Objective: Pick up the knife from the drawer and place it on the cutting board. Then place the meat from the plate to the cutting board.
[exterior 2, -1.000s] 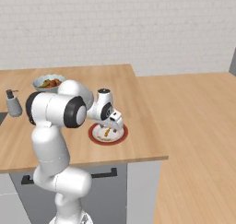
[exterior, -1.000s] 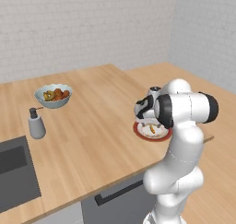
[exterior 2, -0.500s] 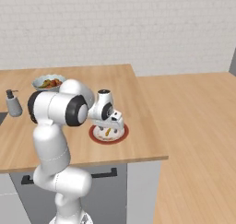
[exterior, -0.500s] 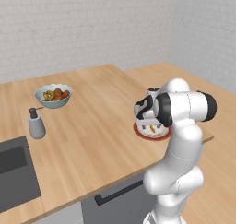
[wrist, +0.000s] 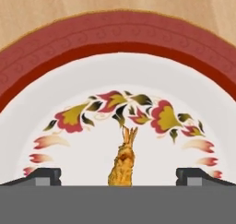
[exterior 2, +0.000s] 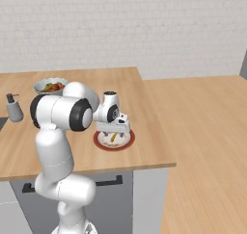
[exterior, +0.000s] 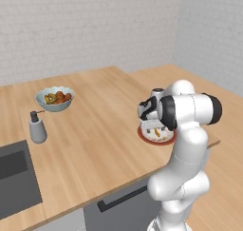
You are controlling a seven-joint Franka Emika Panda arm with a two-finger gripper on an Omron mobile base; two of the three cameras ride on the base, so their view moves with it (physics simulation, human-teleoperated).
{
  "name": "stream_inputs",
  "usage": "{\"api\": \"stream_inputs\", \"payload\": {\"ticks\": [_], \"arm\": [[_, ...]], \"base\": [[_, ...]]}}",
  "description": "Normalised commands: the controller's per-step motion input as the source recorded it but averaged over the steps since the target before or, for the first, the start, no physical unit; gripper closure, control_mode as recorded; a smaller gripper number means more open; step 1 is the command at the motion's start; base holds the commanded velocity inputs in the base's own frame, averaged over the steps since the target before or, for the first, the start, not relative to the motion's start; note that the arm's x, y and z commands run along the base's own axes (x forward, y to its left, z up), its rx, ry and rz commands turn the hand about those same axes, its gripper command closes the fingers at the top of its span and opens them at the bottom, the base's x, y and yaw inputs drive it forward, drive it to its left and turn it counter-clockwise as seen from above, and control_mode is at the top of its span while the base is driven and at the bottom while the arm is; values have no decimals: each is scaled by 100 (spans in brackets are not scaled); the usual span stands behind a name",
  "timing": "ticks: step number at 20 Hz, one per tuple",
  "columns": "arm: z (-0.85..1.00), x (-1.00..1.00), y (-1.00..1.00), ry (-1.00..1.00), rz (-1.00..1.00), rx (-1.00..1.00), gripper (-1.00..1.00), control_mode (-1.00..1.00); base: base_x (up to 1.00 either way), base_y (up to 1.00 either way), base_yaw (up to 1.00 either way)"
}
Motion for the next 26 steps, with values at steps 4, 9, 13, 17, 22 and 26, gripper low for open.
{"api": "stream_inputs", "payload": {"ticks": [4,9,13,17,22,26], "arm": [[0,-16,0,0,12,0,-100,-100],[11,-23,0,0,6,0,-100,-100],[22,-15,0,-1,0,0,-100,-100],[0,-1,0,3,0,0,-100,-100],[-12,0,0,12,1,0,-100,-100],[-15,0,0,11,1,0,-100,-100]], "base": [[0,0,0],[0,0,0],[0,0,0],[0,0,0],[0,0,0],[0,0,0]]}}
